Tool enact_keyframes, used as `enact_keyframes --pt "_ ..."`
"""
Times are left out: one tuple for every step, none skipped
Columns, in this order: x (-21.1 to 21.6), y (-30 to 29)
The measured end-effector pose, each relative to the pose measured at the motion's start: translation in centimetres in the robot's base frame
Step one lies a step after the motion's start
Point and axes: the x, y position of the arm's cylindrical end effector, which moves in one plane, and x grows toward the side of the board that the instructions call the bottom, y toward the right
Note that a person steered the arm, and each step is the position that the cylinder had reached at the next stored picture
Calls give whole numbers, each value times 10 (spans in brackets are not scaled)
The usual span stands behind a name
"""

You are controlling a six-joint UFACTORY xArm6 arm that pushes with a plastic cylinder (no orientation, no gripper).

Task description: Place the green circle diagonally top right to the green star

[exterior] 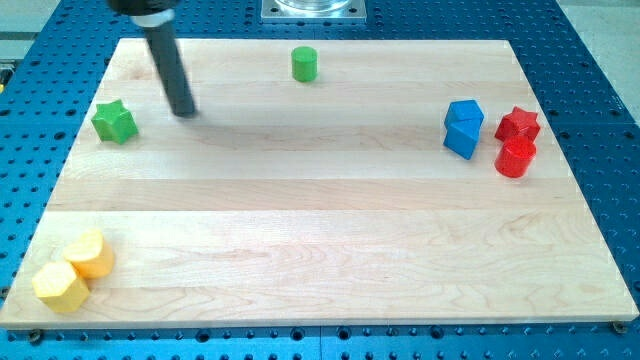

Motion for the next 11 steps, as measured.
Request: enact_keyframes --pt "-4 45" --pt "10 107" --pt "10 120" --pt "-28 169" --pt "-56 195" --pt "-85 199" --pt "-88 166" --pt "-88 126" --pt "-88 117" --pt "-83 91" --pt "-59 43"
